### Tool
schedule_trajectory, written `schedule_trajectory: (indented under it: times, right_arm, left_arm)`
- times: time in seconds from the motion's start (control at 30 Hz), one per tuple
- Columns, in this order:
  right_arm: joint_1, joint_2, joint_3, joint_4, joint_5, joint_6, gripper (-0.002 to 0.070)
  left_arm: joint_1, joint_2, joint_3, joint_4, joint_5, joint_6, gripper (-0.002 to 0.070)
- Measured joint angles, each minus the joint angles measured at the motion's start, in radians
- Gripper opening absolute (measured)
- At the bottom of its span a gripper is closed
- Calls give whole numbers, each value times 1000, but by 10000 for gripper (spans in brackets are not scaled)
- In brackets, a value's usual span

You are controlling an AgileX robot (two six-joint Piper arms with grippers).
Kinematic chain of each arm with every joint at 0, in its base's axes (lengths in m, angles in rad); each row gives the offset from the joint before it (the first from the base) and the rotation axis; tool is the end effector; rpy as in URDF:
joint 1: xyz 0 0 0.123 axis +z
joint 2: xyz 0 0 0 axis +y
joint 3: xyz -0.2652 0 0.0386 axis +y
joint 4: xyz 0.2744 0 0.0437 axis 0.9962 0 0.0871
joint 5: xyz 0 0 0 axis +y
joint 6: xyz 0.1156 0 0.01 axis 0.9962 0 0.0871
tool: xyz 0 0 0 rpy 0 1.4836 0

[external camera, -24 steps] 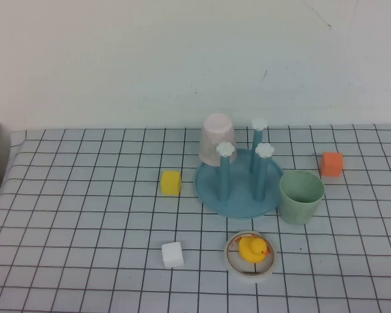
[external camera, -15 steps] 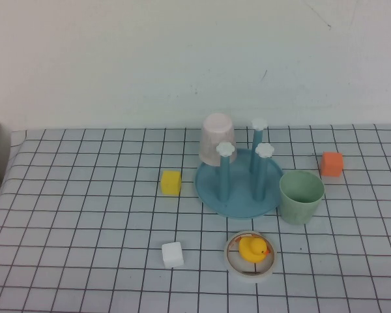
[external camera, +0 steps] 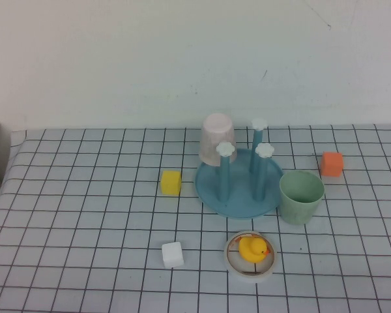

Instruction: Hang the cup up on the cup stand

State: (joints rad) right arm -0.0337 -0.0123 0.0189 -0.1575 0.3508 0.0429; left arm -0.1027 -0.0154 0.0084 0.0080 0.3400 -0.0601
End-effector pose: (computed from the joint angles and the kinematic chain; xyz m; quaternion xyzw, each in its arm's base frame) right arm 0.1205 -0.0103 0.1696 -0.0120 0.7945 -0.0635 0.6038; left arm 0.1202 -0.0121 0.1748 0.0189 0.7882 -0.0467 0.6133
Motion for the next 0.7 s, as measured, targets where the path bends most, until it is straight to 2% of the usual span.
schedule_trajectory:
  times: [0.27, 0.47, 0.7]
  right_arm:
    - [0, 0, 0, -4, 0, 0, -1]
    - [0, 0, 7, -56, -74, 0, -1]
    - [0, 0, 9, -89, -407, 0, -1]
  left_arm:
    - [0, 0, 4, 42, -24, 2, -1]
    - [0, 0, 11, 204, -295, 2, -1]
    - [0, 0, 11, 266, -664, 14, -1]
